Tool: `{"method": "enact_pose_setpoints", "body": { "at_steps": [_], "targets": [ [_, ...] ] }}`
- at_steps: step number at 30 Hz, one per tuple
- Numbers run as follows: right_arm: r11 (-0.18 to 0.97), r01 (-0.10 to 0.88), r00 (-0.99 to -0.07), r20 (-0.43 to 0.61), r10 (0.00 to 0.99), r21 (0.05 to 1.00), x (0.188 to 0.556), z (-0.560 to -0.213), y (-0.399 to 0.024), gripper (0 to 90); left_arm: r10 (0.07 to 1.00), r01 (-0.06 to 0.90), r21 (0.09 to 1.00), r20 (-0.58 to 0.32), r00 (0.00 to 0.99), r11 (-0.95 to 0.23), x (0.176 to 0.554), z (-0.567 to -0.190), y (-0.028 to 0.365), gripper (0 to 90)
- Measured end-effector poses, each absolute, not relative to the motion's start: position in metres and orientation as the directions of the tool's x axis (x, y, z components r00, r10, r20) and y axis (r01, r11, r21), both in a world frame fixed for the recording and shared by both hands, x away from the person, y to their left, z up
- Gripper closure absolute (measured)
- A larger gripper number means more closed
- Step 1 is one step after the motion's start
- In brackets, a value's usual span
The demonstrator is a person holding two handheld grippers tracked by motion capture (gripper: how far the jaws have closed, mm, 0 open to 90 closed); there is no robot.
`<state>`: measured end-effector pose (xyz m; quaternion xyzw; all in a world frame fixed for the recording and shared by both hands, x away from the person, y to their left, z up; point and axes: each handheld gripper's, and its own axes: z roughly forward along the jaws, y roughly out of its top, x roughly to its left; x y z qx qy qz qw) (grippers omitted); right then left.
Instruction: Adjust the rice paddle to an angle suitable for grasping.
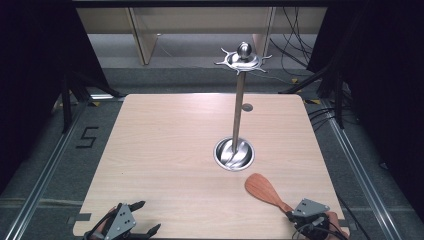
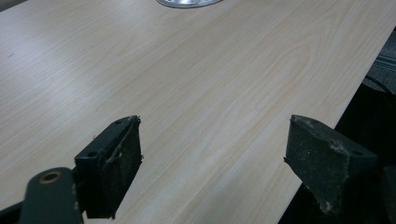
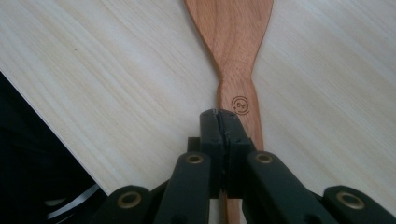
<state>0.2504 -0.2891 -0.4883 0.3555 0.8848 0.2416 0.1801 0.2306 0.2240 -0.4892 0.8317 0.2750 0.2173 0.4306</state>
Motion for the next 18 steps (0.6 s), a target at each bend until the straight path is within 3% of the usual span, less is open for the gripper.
{"method": "enact_pose_setpoints", "body": {
  "at_steps": [18],
  "targets": [
    [0.565,0.596,-0.566,-0.201,0.800,0.570,0.279,-0.497,-0.312,88.2,0.643,0.261,0.839,0.132,0.754,-0.478,0.232,-0.491,0.221,17.7]
  ]
}}
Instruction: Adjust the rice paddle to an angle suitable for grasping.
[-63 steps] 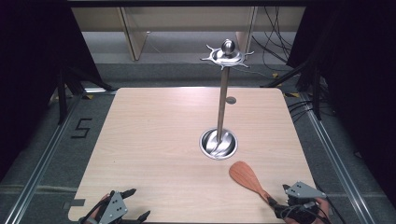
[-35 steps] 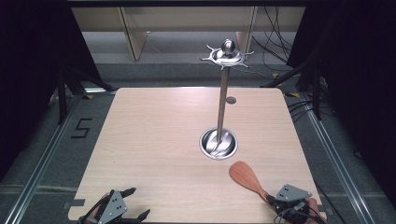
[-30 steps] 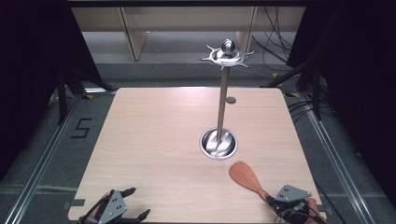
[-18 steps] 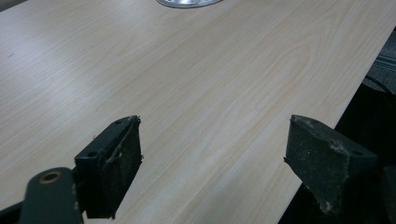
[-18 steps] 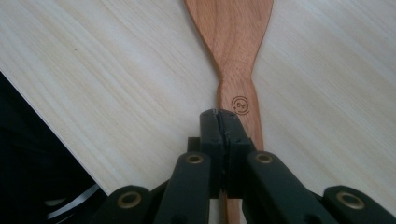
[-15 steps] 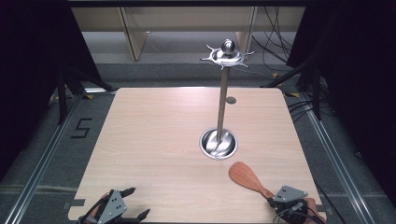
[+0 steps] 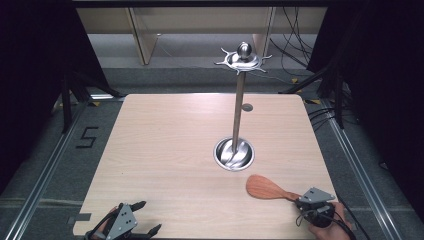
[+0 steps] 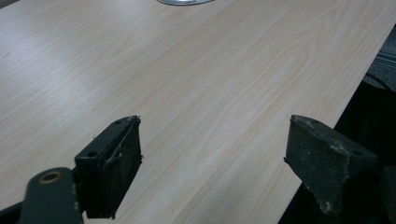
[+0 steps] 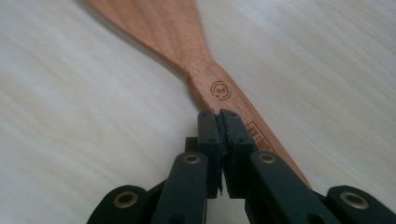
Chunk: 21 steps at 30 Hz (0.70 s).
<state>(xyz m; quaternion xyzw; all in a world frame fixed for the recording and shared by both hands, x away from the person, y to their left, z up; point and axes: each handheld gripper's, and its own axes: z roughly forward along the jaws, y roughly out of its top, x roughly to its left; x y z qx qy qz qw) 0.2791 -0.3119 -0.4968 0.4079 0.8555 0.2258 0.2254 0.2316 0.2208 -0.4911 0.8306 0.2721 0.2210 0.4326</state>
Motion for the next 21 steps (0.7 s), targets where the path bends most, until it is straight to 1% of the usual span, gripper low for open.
{"method": "enact_pose_setpoints", "body": {
  "at_steps": [3,4,6,8,9,10,12,13,16,17,19,20,21],
  "targets": [
    [0.557,0.598,-0.548,-0.213,0.809,0.577,0.284,-0.498,-0.314,88.1,0.637,0.262,0.834,0.131,0.760,-0.485,0.232,-0.490,0.221,17.7],
    [0.554,0.602,-0.539,-0.220,0.813,0.575,0.289,-0.497,-0.315,88.1,0.651,0.278,0.841,0.111,0.751,-0.464,0.230,-0.491,0.220,17.7],
    [0.568,0.591,-0.538,-0.244,0.807,0.573,0.297,-0.497,-0.317,88.1,0.651,0.279,0.840,0.112,0.751,-0.466,0.230,-0.491,0.220,17.7],
    [0.557,0.594,-0.529,-0.241,0.814,0.580,0.301,-0.498,-0.317,88.1,0.649,0.278,0.839,0.112,0.752,-0.467,0.230,-0.491,0.220,17.7],
    [0.569,0.591,-0.529,-0.258,0.808,0.572,0.310,-0.498,-0.317,87.8,0.647,0.277,0.835,0.118,0.754,-0.475,0.230,-0.491,0.220,17.7],
    [0.544,0.616,-0.505,-0.244,0.828,0.570,0.311,-0.498,-0.314,87.8,0.647,0.277,0.835,0.118,0.753,-0.475,0.230,-0.491,0.220,17.7],
    [0.534,0.619,-0.491,-0.247,0.835,0.576,0.318,-0.499,-0.311,87.3,0.647,0.276,0.835,0.120,0.753,-0.476,0.230,-0.491,0.221,17.7],
    [0.557,0.608,-0.509,-0.261,0.820,0.566,0.323,-0.497,-0.312,87.3,0.644,0.279,0.834,0.115,0.756,-0.476,0.231,-0.490,0.221,17.7],
    [0.562,0.605,-0.511,-0.265,0.817,0.564,0.330,-0.496,-0.309,87.3,0.645,0.275,0.832,0.124,0.754,-0.482,0.230,-0.491,0.221,17.7],
    [0.577,0.595,-0.515,-0.285,0.808,0.560,0.334,-0.496,-0.308,87.2,0.647,0.278,0.835,0.117,0.753,-0.475,0.230,-0.491,0.221,17.7],
    [0.558,0.614,-0.498,-0.273,0.823,0.558,0.344,-0.494,-0.302,87.3,0.650,0.277,0.839,0.114,0.752,-0.469,0.230,-0.491,0.221,17.7],
    [0.582,0.593,-0.515,-0.293,0.805,0.557,0.348,-0.494,-0.302,87.5,0.650,0.277,0.839,0.114,0.752,-0.469,0.230,-0.491,0.221,17.7],
    [0.573,0.601,-0.507,-0.289,0.812,0.556,0.351,-0.494,-0.300,87.7,0.648,0.282,0.837,0.109,0.754,-0.469,0.230,-0.491,0.221,17.7]
  ]
}}
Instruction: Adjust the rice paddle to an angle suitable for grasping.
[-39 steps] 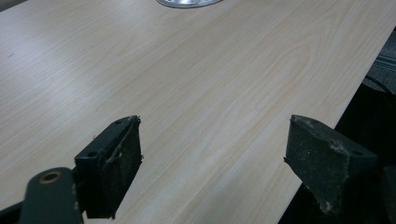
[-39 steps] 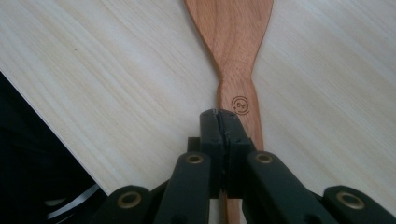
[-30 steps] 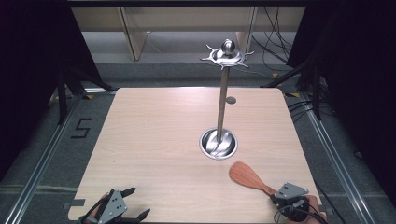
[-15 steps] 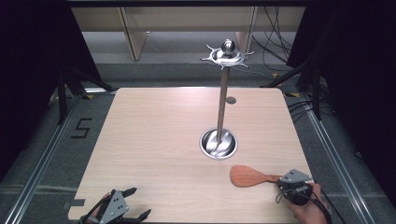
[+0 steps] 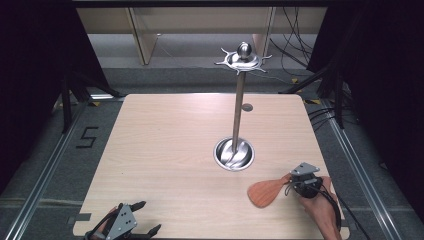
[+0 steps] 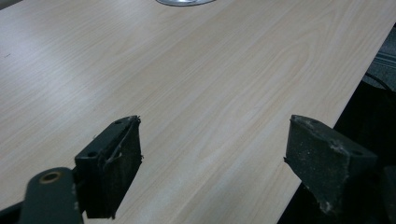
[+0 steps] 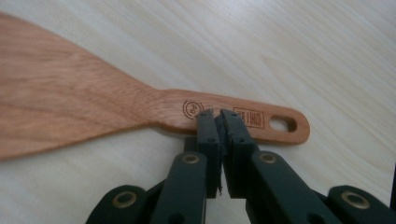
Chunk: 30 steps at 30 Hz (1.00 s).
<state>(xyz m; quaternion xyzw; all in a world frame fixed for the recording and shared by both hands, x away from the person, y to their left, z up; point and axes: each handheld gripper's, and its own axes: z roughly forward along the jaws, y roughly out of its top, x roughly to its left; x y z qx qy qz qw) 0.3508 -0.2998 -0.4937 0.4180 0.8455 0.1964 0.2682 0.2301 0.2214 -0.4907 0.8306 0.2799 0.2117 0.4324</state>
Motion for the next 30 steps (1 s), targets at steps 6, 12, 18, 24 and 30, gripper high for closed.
{"method": "enact_pose_setpoints", "body": {
  "at_steps": [6,12,18,24,30],
  "targets": [
    [0.566,0.622,-0.510,-0.269,0.817,0.541,0.363,-0.494,-0.291,88.1,0.650,0.280,0.841,0.108,0.753,-0.464,0.229,-0.491,0.221,17.7],
    [0.579,0.614,-0.532,-0.261,0.805,0.536,0.373,-0.494,-0.279,87.8,0.646,0.274,0.839,0.116,0.755,-0.470,0.229,-0.490,0.221,17.7],
    [0.607,0.593,-0.565,-0.264,0.782,0.528,0.379,-0.495,-0.267,87.3,0.647,0.271,0.841,0.119,0.753,-0.469,0.229,-0.490,0.221,17.7],
    [0.604,0.602,-0.572,-0.246,0.782,0.522,0.379,-0.491,-0.261,82.4,0.650,0.268,0.845,0.118,0.751,-0.463,0.229,-0.490,0.221,17.7],
    [0.541,0.636,-0.557,-0.158,0.815,0.550,0.379,-0.474,-0.262,69.9,0.648,0.268,0.844,0.117,0.753,-0.464,0.229,-0.489,0.221,17.7]
  ]
}}
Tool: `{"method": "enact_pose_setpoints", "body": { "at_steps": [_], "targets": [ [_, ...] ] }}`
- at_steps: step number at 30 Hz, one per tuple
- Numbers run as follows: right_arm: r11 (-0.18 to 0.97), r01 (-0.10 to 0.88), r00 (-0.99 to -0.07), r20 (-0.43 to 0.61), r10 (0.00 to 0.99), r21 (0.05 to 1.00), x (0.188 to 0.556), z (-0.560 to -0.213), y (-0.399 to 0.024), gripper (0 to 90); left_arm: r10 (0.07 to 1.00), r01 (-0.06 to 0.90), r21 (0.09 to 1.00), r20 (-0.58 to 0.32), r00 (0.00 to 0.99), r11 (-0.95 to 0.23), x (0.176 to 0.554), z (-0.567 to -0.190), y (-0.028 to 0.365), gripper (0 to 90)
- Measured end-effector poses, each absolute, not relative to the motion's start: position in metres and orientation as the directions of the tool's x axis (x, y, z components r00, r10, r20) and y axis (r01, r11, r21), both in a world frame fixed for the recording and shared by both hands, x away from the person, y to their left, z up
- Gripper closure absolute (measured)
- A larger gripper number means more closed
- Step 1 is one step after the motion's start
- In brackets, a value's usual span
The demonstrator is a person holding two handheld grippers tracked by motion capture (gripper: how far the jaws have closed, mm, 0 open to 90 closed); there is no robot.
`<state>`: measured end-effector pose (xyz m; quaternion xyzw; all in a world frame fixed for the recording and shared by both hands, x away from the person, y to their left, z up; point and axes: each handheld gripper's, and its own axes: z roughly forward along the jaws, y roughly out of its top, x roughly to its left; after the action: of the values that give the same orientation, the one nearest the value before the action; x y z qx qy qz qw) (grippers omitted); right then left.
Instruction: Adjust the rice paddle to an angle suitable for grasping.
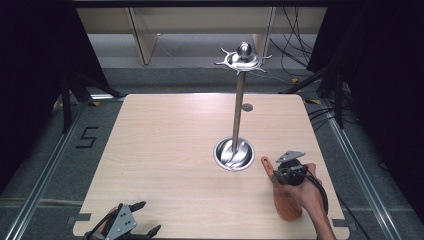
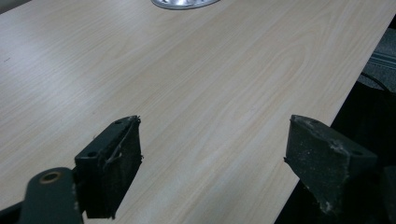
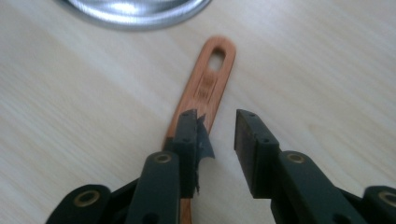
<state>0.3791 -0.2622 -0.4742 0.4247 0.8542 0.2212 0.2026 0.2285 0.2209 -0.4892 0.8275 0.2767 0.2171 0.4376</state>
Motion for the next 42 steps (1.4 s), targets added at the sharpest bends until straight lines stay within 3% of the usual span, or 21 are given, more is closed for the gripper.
{"method": "enact_pose_setpoints", "body": {
  "at_steps": [2,8,9,15,29,42],
  "targets": [
    [0.535,0.656,-0.563,-0.128,0.817,0.532,0.382,-0.466,-0.259,61.4,0.650,0.270,0.851,0.105,0.752,-0.451,0.228,-0.489,0.220,17.7],
    [0.531,0.684,-0.558,-0.111,0.823,0.499,0.390,-0.463,-0.252,59.8,0.647,0.269,0.843,0.117,0.754,-0.466,0.228,-0.489,0.221,17.7],
    [0.498,0.736,-0.529,-0.069,0.846,0.459,0.392,-0.463,-0.248,57.3,0.645,0.270,0.843,0.115,0.755,-0.466,0.228,-0.489,0.222,17.7],
    [0.515,0.767,-0.543,-0.041,0.839,0.384,0.400,-0.471,-0.242,54.5,0.648,0.280,0.844,0.101,0.755,-0.458,0.228,-0.489,0.221,17.7],
    [0.572,0.775,-0.587,-0.029,0.809,0.268,0.419,-0.476,-0.243,60.7,0.648,0.273,0.841,0.116,0.752,-0.467,0.229,-0.490,0.222,17.7],
    [0.557,0.819,-0.562,-0.010,0.827,0.137,0.430,-0.473,-0.228,66.3,0.646,0.266,0.844,0.118,0.754,-0.466,0.228,-0.490,0.221,17.7]
  ]
}}
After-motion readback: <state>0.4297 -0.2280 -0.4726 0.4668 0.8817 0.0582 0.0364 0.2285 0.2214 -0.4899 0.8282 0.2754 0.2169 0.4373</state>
